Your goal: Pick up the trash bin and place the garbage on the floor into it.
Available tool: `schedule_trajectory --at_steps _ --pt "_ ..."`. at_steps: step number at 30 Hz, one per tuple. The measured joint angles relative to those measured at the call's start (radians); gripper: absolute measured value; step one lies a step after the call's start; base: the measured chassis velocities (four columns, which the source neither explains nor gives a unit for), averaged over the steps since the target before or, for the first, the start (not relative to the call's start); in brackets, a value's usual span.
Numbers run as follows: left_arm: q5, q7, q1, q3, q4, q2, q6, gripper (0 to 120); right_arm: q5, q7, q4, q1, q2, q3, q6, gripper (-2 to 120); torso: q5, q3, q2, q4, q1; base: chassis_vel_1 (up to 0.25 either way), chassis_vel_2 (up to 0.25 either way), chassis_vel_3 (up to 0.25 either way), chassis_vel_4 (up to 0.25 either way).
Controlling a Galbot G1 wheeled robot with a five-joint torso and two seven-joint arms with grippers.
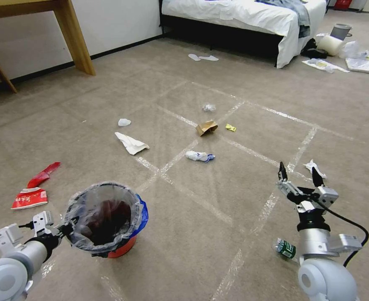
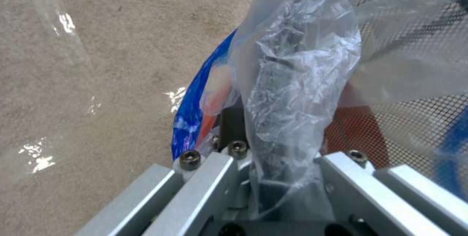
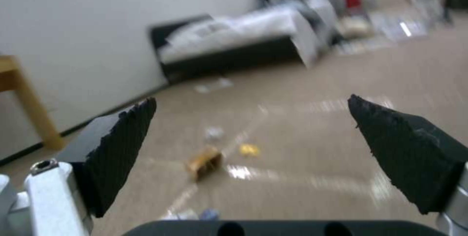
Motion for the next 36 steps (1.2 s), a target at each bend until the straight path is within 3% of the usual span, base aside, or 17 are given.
schedule_trajectory --at_steps 1,3,6,9,10,12,13,15,17,23,29,36 --pt "0.000 0.000 0.000 0.000 0.000 0.000 0.000 1 0.000 0.000 0.000 0.000 0.000 0.000 0.000 100 0.0000 0.000 0.000 0.0000 0.000 0.000 0.000 0.000 0.000" --pt "0.000 0.000 0.002 0.000 0.000 0.000 0.000 1 0.171 0.095 0.002 0.005 0.003 0.018 -0.091 100 0.0001 0.000 0.000 0.0000 0.000 0.000 0.000 0.000 0.000" --pt "0.001 0.000 0.005 -0.001 0.001 0.000 -0.001 1 0.267 0.141 0.002 0.009 0.010 0.038 -0.130 100 0.0000 0.000 0.000 0.0000 0.000 0.000 0.000 0.000 0.000" --pt "0.006 0.001 0.010 -0.002 0.005 -0.001 -0.003 1 0.528 0.308 -0.030 0.043 0.028 0.107 -0.216 100 0.0000 0.000 0.000 0.0000 0.000 0.000 0.000 0.000 0.000" --pt "0.006 0.001 0.010 -0.002 0.005 -0.001 -0.003 1 0.528 0.308 -0.030 0.043 0.028 0.107 -0.216 100 0.0000 0.000 0.000 0.0000 0.000 0.000 0.000 0.000 0.000" --pt "0.008 0.001 0.010 -0.002 0.009 -0.002 -0.004 1 0.734 0.409 -0.061 0.073 0.038 0.162 -0.270 100 0.0002 0.000 0.000 0.0000 0.000 0.000 0.000 0.000 0.000" --pt "0.008 0.001 0.010 -0.002 0.009 -0.002 -0.004 1 0.734 0.409 -0.061 0.073 0.038 0.162 -0.270 100 0.0002 0.000 0.000 0.0000 0.000 0.000 0.000 0.000 0.000" --pt "0.010 0.001 0.006 0.001 0.015 -0.003 -0.004 1 0.877 0.505 -0.107 0.108 0.051 0.197 -0.297 100 -0.0002 0.000 0.000 0.0000 0.000 0.000 0.000 0.000 0.000" --pt "0.012 0.001 0.003 0.003 0.017 -0.004 -0.004 1 0.934 0.542 -0.152 0.126 0.057 0.211 -0.307 100 0.0001 0.000 0.000 0.0001 0.000 0.000 0.000 0.000 0.000" --pt "0.015 0.000 -0.004 0.008 0.025 -0.004 -0.004 1 0.969 0.605 -0.344 0.174 0.072 0.215 -0.280 100 0.0002 0.000 0.000 0.0000 0.000 0.000 0.000 0.000 0.000" --pt "0.018 0.000 -0.009 0.013 0.037 -0.004 -0.004 1 0.923 0.591 -0.561 0.238 0.077 0.208 -0.245 100 0.0000 0.000 0.000 0.0001 0.000 0.000 0.000 0.000 0.000" --pt "0.018 -0.001 -0.014 0.016 0.040 -0.006 -0.005 1 0.894 0.559 -0.626 0.258 0.086 0.197 -0.238 100 -0.0001 0.000 0.000 0.0000 0.000 0.000 0.000 0.000 0.000"
